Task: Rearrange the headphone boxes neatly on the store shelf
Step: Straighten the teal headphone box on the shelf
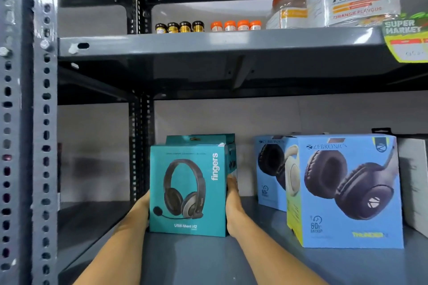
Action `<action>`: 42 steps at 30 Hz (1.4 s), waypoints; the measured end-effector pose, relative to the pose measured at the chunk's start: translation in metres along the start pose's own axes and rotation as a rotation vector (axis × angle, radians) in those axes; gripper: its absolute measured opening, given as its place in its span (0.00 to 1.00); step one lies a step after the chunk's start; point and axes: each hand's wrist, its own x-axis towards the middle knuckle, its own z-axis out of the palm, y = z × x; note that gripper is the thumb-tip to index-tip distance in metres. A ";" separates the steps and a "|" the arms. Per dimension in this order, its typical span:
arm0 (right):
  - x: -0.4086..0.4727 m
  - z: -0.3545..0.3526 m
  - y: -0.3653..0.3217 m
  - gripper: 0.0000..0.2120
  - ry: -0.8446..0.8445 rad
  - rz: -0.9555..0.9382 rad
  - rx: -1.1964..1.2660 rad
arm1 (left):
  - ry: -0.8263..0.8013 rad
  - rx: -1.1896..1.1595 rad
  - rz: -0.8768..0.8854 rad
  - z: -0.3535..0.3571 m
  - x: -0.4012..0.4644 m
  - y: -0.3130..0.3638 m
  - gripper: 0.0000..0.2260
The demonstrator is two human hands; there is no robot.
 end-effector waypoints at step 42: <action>-0.138 -0.024 -0.040 0.27 -0.091 -0.076 -0.138 | 0.175 -0.252 0.062 0.008 -0.150 0.004 0.22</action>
